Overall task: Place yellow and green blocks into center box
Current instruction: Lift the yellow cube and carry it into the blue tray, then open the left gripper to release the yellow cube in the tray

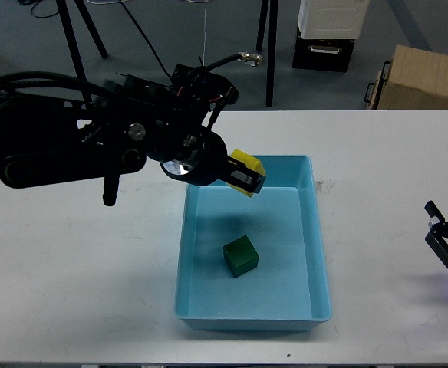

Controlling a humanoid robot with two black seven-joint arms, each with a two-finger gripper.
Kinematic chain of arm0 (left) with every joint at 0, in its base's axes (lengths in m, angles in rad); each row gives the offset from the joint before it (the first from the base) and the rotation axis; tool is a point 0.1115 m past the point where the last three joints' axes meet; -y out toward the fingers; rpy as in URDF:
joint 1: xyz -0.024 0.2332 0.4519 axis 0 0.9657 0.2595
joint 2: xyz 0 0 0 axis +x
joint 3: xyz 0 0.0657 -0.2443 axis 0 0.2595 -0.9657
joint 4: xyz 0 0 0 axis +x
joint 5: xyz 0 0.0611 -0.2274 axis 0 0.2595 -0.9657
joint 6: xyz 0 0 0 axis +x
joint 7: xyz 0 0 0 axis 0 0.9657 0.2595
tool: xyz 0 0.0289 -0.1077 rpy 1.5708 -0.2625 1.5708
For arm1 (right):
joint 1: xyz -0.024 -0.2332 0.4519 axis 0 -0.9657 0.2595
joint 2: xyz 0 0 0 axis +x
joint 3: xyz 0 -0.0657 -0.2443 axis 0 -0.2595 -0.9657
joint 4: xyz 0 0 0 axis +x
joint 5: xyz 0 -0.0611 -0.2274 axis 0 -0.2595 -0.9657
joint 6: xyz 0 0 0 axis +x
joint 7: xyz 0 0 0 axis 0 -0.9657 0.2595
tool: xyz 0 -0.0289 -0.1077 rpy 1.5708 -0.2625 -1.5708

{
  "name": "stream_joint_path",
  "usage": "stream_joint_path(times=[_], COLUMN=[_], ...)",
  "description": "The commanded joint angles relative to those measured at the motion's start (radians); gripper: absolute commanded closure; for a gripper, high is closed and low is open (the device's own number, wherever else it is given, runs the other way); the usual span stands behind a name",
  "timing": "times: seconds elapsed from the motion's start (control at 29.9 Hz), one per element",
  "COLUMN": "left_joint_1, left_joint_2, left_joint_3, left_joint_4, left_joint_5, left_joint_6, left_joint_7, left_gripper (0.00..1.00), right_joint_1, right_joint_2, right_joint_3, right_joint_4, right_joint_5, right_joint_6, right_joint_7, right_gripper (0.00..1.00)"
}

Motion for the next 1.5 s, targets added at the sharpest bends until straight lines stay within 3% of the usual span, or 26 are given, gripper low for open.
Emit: stream_joint_path(times=[0.0,0.17,0.27,0.33,0.43,0.67,0.84,1.0,1.1,1.27,1.47], left_joint_1=[0.005,0.038,0.051,0.055,0.075,0.084,0.084,0.084,0.061,0.005,0.052], left_joint_2=[-0.098,-0.152,-0.166,-0.170,-0.170,-0.169,-0.167,-0.160,-0.120,-0.026,0.086], left_joint_3=[0.039,0.058,0.078,0.082,0.084,0.084,0.084,0.079,0.060,-0.060,-0.271], left_joint_4=[0.027,0.041,0.044,0.052,0.062,0.066,0.067,0.084,0.098,0.148,0.217], left_joint_5=[0.000,0.000,0.000,0.000,0.000,0.000,0.000,0.000,-0.014,-0.117,-0.353], left_joint_6=[0.000,0.000,0.000,0.000,0.000,0.000,0.000,0.000,0.000,0.000,0.000], left_joint_7=[0.000,0.000,0.000,-0.001,-0.003,-0.029,-0.029,-0.031,-0.072,-0.150,-0.153], left_gripper=[0.92,0.84,0.71,0.54,0.50,0.28,0.21,0.19,0.19,0.18,0.04], right_joint_1=[0.000,-0.001,-0.001,-0.001,-0.001,-0.009,-0.011,-0.011,-0.011,0.003,0.045], right_joint_2=[-0.006,-0.009,-0.009,-0.009,-0.009,-0.009,-0.009,-0.009,-0.007,-0.004,-0.002], right_joint_3=[0.000,0.000,0.000,0.000,0.000,0.000,0.000,0.000,0.001,0.009,0.005], right_joint_4=[0.000,0.000,0.000,0.000,0.000,0.002,0.002,0.002,0.002,0.000,-0.008], right_joint_5=[0.000,0.000,0.000,0.000,0.000,-0.005,-0.006,-0.006,-0.006,-0.008,-0.028], right_joint_6=[0.000,0.000,0.000,0.000,0.000,0.000,0.000,0.000,0.000,0.000,0.000], right_joint_7=[0.000,0.000,0.000,0.000,-0.001,-0.001,-0.001,-0.001,-0.001,0.000,-0.001], right_gripper=[0.01,0.01,0.01,0.01,0.01,0.01,0.01,0.01,0.01,0.01,0.01])
